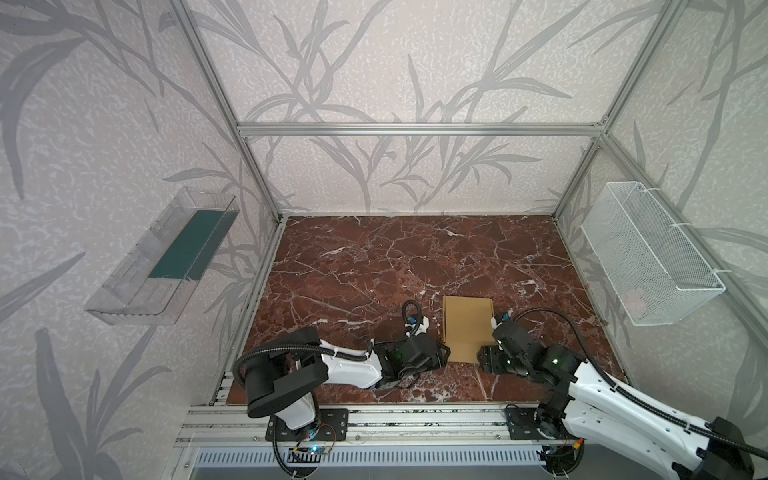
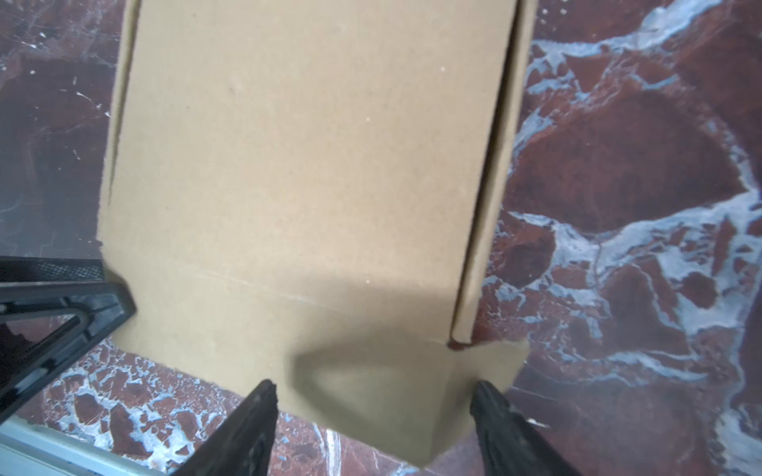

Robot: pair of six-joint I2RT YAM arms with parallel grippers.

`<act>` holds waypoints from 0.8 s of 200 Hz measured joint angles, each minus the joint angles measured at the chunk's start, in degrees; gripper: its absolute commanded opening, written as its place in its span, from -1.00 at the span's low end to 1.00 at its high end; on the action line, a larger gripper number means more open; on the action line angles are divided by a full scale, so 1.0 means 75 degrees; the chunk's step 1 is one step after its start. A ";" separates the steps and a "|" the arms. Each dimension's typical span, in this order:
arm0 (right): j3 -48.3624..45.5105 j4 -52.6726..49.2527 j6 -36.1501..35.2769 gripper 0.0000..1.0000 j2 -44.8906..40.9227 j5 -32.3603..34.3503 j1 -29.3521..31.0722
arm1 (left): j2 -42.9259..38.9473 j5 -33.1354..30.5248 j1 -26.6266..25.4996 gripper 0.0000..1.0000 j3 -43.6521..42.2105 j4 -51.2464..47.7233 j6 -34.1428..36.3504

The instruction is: Fold the paper box

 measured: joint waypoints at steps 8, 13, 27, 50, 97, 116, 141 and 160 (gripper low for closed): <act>0.0000 0.0050 0.0000 0.46 0.0006 -0.0035 0.0000 | 0.0003 0.0012 0.0003 -0.14 0.0023 0.0006 0.0017; 0.0000 0.0082 -0.0006 0.45 0.0009 -0.0041 0.0000 | 0.0003 0.0017 0.0006 -0.14 0.0044 0.0000 0.0023; 0.0000 0.0157 -0.0009 0.45 0.0009 -0.0044 0.0000 | 0.0009 0.0035 0.0009 -0.14 0.0105 -0.0006 0.0050; 0.0000 0.0216 -0.0032 0.44 0.0029 -0.0044 -0.0026 | 0.0015 0.0061 0.0047 -0.14 0.0137 0.0000 0.0061; 0.0000 0.0338 -0.0102 0.39 0.0114 -0.0122 -0.0184 | 0.0358 0.0219 0.0105 -0.14 0.0323 0.0050 0.0125; -0.0012 0.0382 -0.0140 0.36 0.0114 -0.0184 -0.0219 | 0.0475 0.0262 0.0125 -0.14 0.0361 0.0152 0.0122; -0.0090 0.0452 -0.0195 0.32 0.0114 -0.0251 -0.0265 | 0.0519 0.0332 0.0149 -0.14 0.0364 0.0248 0.0122; -0.0134 0.0493 -0.0219 0.29 0.0117 -0.0286 -0.0291 | 0.0522 0.0356 0.0149 -0.14 0.0364 0.0254 0.0122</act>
